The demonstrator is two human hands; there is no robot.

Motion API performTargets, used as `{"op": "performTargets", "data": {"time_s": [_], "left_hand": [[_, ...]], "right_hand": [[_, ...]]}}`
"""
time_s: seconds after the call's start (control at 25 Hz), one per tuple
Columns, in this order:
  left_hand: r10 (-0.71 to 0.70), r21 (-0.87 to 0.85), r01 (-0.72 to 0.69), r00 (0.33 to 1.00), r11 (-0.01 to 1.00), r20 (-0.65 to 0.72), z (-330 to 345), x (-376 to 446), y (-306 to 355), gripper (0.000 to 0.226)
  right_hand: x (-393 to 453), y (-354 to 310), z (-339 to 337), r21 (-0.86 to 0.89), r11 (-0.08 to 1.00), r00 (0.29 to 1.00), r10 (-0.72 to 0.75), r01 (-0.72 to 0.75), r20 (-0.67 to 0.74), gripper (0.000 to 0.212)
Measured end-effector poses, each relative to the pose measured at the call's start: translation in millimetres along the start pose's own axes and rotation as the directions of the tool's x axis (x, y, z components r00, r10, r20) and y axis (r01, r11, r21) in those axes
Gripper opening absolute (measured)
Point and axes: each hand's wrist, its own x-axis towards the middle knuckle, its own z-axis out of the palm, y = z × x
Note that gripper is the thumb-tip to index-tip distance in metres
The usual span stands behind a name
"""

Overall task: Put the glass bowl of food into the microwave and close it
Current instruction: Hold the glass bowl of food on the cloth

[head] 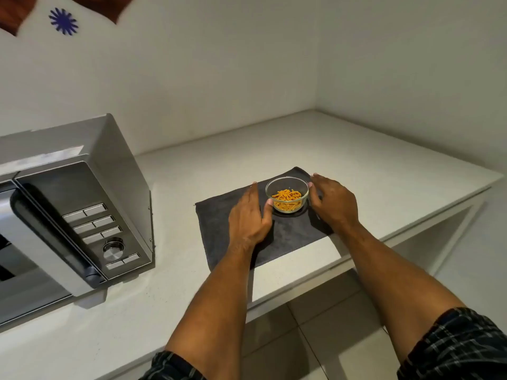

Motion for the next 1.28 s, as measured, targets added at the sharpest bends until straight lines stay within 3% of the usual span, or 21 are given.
{"op": "performTargets", "data": {"time_s": [0.64,1.28], "left_hand": [[0.082,0.044,-0.084,0.996,0.995,0.043,11,-1,6,0.060],[0.134,0.150,-0.156,0.981,0.976,0.143,-4,1,-1,0.070]], "right_hand": [[-2,0,15,-0.009,1.000,0.999,-0.005,0.005,0.049,0.033],[-3,-4,11,0.032,0.999,0.995,0.015,-0.019,0.096,0.033]]}}
